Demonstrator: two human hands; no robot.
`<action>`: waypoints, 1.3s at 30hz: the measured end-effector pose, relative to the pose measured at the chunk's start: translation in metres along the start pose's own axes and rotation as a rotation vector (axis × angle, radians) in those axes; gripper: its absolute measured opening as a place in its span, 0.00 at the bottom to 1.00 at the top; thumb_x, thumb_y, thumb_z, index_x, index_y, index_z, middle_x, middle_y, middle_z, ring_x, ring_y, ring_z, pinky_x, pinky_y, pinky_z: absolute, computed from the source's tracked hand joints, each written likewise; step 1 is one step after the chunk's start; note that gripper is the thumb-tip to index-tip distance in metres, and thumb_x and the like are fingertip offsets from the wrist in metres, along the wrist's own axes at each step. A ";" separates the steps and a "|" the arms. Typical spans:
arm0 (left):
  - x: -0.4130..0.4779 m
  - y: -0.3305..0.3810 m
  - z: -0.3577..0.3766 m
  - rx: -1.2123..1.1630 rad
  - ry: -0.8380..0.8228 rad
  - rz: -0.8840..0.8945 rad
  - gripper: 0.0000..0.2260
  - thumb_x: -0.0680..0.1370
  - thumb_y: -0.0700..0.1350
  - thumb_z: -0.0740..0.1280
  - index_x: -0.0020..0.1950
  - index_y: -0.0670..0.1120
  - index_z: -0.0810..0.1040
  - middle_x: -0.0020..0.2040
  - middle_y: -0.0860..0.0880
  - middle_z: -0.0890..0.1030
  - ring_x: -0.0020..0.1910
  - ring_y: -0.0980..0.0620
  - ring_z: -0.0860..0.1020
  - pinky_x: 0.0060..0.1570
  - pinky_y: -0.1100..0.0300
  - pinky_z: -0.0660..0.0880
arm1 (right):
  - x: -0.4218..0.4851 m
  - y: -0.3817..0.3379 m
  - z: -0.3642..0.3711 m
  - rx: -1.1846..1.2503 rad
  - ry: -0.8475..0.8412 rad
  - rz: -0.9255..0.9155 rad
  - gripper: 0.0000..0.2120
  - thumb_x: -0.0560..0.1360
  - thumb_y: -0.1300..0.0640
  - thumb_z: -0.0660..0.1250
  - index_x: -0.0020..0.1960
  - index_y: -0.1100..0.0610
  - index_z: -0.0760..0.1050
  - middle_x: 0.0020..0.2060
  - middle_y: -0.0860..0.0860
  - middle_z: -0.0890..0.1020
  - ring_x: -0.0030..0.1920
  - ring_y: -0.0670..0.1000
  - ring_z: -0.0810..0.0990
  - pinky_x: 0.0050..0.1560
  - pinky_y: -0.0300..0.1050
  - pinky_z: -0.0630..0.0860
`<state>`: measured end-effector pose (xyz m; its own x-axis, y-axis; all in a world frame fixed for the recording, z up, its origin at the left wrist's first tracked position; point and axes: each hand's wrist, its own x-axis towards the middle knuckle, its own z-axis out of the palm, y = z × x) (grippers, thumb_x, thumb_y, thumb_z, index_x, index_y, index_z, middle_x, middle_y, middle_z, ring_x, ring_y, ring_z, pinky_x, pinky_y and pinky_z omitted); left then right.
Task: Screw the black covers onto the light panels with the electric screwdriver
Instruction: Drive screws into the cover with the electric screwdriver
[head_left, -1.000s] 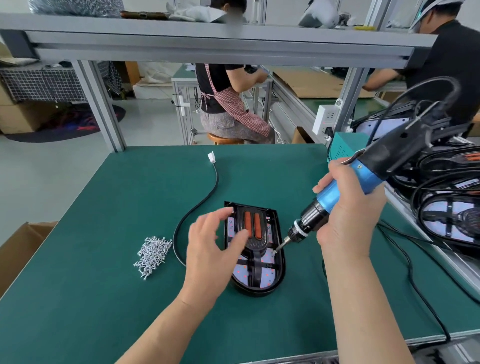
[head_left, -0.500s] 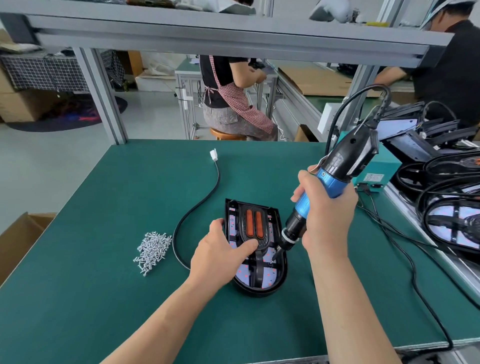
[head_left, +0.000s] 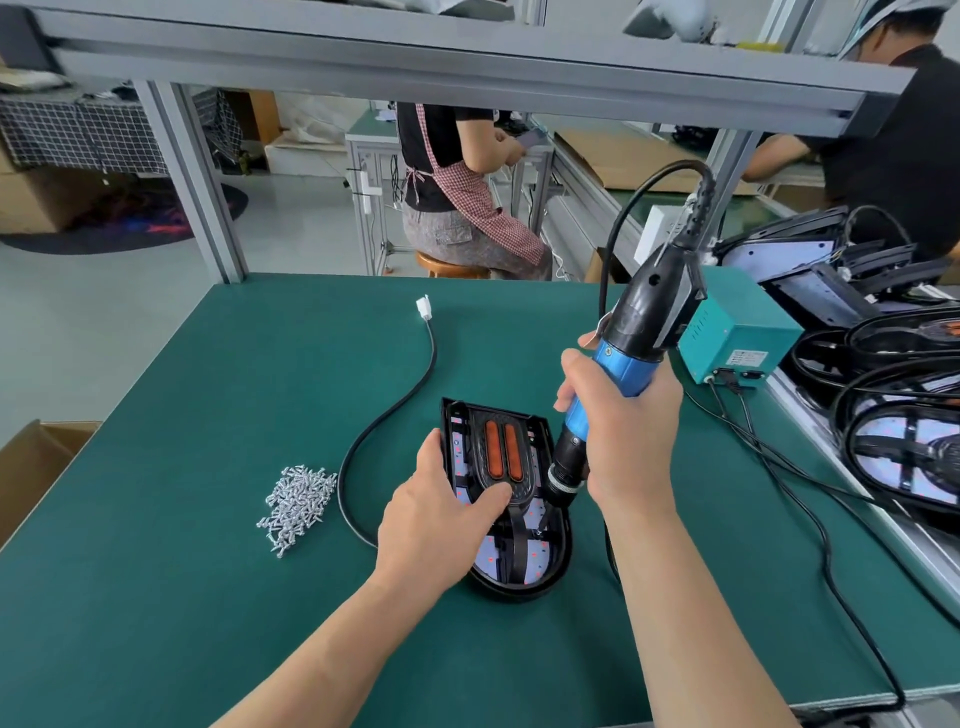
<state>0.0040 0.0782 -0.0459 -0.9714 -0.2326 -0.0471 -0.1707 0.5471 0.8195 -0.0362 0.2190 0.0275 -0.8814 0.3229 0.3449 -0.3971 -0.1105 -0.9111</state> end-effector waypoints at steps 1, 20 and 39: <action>0.000 0.000 0.000 0.001 -0.001 0.002 0.32 0.71 0.61 0.70 0.72 0.58 0.64 0.47 0.62 0.81 0.51 0.52 0.78 0.52 0.53 0.74 | 0.002 0.001 -0.001 0.002 0.001 0.002 0.07 0.69 0.60 0.69 0.46 0.57 0.74 0.27 0.51 0.75 0.26 0.49 0.73 0.30 0.37 0.73; -0.004 0.004 -0.004 -0.046 -0.026 -0.022 0.17 0.71 0.59 0.70 0.56 0.65 0.68 0.39 0.66 0.81 0.44 0.66 0.77 0.42 0.61 0.72 | 0.008 0.002 -0.016 0.122 -0.223 0.067 0.06 0.66 0.60 0.70 0.41 0.53 0.75 0.26 0.54 0.74 0.29 0.51 0.71 0.34 0.38 0.72; 0.022 -0.029 -0.079 0.160 0.182 0.067 0.06 0.75 0.44 0.69 0.40 0.53 0.83 0.39 0.56 0.81 0.39 0.62 0.77 0.36 0.72 0.69 | -0.005 -0.022 -0.030 0.325 0.292 0.217 0.04 0.75 0.59 0.69 0.45 0.52 0.76 0.31 0.49 0.76 0.32 0.50 0.76 0.37 0.39 0.75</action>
<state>0.0006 -0.0062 -0.0259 -0.9381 -0.3249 0.1197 -0.1454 0.6833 0.7155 -0.0154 0.2485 0.0396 -0.8627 0.5046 0.0343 -0.3121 -0.4778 -0.8212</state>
